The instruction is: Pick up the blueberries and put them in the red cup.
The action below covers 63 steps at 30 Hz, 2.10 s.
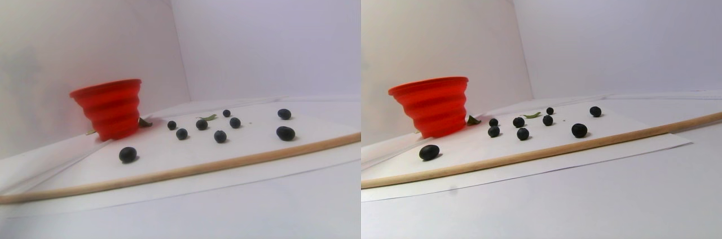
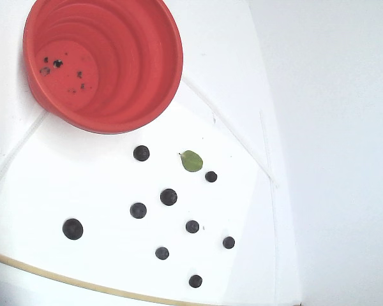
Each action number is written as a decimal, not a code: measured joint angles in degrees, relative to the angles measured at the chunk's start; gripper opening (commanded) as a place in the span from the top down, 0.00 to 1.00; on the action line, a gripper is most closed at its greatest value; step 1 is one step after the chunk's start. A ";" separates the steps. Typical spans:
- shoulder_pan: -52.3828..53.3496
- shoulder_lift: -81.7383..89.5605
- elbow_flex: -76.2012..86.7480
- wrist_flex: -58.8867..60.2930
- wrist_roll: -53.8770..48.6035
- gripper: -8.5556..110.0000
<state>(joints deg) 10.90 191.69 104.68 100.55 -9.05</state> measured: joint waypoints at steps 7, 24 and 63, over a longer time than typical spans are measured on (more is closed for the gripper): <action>0.00 0.00 0.00 0.00 0.00 0.83; 0.00 0.00 0.00 0.00 0.00 0.83; -2.55 -4.04 1.93 -9.14 -9.93 0.83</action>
<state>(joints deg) 8.35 187.65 106.61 91.41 -18.98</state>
